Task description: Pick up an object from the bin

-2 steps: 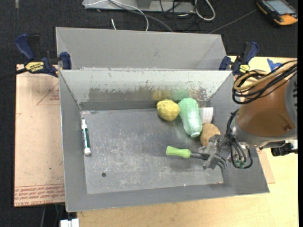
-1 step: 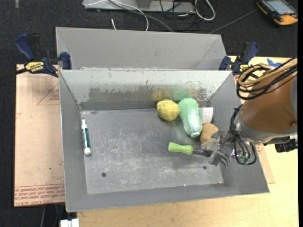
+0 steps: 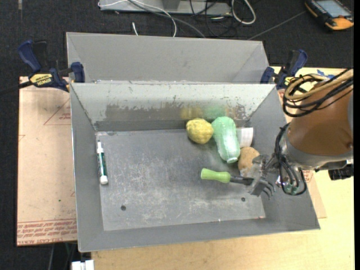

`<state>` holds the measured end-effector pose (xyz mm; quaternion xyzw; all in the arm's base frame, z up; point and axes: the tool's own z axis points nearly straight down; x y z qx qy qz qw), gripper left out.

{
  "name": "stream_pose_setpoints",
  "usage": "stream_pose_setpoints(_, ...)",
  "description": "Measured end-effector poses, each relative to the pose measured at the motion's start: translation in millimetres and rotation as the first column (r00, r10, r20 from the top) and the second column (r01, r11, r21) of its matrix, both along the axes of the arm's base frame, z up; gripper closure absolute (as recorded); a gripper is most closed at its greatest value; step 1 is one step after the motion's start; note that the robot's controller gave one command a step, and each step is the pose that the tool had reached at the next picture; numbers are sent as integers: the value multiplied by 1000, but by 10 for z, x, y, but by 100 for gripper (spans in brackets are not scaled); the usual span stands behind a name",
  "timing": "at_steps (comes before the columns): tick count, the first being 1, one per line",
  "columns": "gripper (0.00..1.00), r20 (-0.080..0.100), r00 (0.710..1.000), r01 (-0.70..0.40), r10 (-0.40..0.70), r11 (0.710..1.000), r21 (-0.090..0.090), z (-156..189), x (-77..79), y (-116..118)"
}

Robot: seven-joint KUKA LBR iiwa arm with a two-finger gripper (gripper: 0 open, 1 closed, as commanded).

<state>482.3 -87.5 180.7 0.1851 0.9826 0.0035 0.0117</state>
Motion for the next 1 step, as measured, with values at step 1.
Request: stream_pose_setpoints(1,100,1,1000,-1,1,1000,0,56,4,2)
